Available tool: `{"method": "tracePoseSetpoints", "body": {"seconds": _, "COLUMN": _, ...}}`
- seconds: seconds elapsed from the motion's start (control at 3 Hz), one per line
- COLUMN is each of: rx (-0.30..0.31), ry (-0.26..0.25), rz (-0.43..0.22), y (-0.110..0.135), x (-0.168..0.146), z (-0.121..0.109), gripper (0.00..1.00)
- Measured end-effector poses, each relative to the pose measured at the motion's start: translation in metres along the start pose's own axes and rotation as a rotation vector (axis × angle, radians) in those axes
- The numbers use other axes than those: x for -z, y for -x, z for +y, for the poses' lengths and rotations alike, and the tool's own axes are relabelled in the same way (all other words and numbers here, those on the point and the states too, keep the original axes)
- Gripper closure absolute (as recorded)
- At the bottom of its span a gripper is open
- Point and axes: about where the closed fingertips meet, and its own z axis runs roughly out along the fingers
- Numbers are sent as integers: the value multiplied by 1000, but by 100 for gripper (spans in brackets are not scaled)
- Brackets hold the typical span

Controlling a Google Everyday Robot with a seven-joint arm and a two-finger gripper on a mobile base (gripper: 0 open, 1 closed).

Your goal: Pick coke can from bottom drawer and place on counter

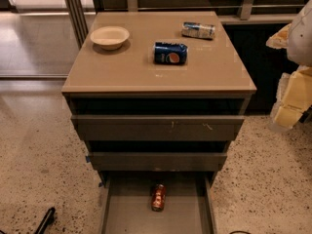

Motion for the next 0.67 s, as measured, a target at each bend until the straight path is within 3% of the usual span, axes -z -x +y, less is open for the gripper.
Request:
{"method": "tracePoseSetpoints", "body": {"seconds": 0.33, "rx": -3, "ry": -7, "rz": -10, "y": 0, "x": -2, "z": 1, "gripper": 0}}
{"method": "tracePoseSetpoints", "body": {"seconds": 0.67, "rx": -55, "ry": 17, "rz": -77, "y": -6, "x": -34, "z": 16, "gripper": 0}}
